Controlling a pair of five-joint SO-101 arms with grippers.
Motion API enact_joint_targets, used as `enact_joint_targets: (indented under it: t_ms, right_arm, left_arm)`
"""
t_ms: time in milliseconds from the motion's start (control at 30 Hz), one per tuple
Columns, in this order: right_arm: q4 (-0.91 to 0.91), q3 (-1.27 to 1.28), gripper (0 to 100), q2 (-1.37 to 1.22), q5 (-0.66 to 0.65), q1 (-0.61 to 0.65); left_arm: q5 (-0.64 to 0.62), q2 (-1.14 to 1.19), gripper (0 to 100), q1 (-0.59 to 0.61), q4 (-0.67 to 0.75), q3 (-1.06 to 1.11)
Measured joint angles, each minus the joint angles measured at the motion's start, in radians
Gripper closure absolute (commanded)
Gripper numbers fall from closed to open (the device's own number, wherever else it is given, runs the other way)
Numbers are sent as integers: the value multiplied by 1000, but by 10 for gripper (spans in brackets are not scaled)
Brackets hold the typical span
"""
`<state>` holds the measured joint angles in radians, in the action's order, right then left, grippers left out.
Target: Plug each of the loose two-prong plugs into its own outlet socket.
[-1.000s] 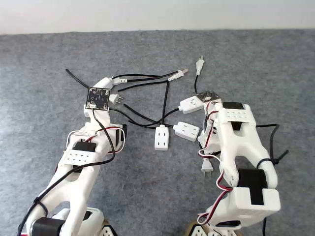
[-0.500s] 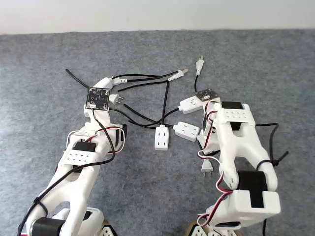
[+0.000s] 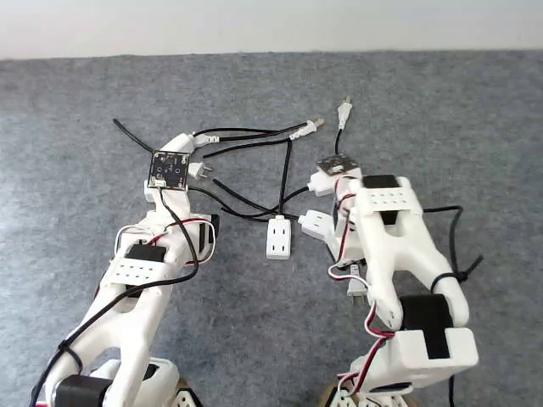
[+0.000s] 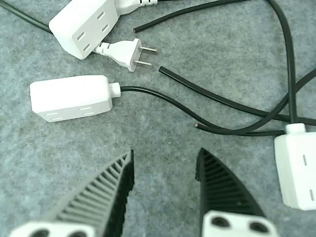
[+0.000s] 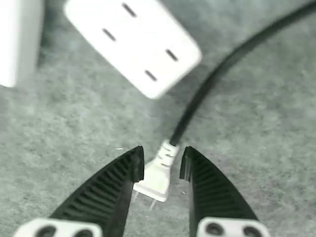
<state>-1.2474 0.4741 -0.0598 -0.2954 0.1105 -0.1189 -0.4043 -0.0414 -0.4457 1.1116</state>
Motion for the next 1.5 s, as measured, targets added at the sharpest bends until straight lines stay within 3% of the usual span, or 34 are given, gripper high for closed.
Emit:
enact_joint_targets:
  t_ms: [1267,1500]
  right_arm:
    - [167,110,878,-2,20,-52]
    - [193,110,991,-3,20,-69]
  left_arm:
    - [0,0,808,14,0,0]
    - [0,0,808,15,0,0]
